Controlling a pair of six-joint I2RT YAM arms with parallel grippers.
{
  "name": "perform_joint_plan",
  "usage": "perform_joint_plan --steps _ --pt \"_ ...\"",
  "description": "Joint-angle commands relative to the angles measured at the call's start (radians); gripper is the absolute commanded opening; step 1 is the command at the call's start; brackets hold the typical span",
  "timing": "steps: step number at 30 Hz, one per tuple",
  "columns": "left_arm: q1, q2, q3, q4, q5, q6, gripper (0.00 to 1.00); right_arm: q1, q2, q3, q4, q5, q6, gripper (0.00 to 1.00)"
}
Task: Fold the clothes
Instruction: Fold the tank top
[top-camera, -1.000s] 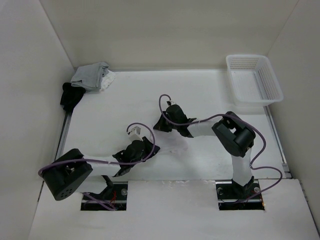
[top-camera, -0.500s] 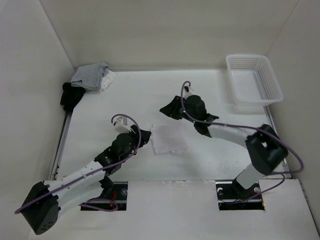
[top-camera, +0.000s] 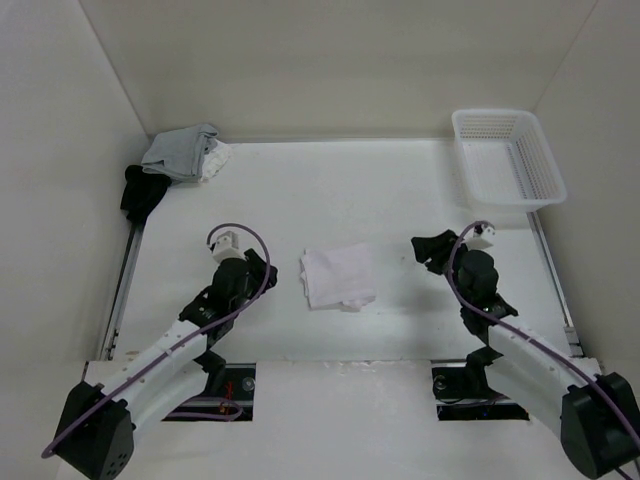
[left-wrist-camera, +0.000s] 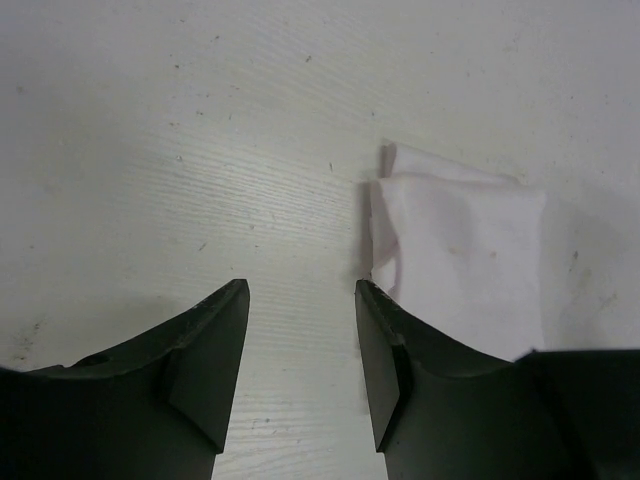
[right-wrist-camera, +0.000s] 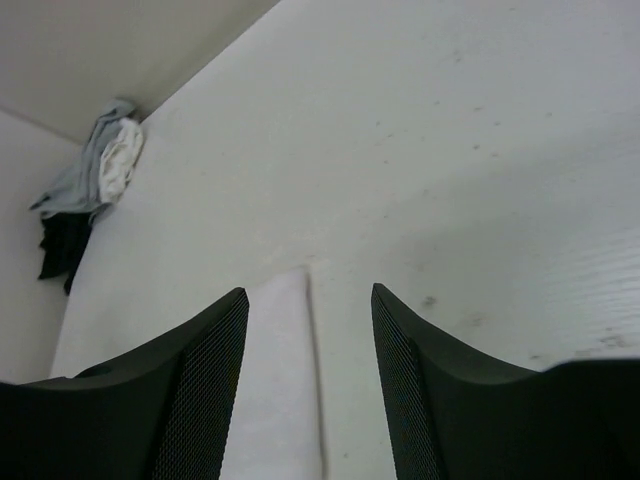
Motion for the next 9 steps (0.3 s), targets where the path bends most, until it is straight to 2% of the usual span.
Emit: perform_joint_plan --steps 1,9 --pt "0.022 0.002 0.049 -0.002 0.047 0.025 0.45 -0.03 -0.028 -0.032 0.059 0.088 -0.011 0.58" --pt "0.01 0.069 0.055 0.033 0.06 0.035 0.46 -0.052 0.052 -0.05 0.103 0.079 -0.008 0.58"
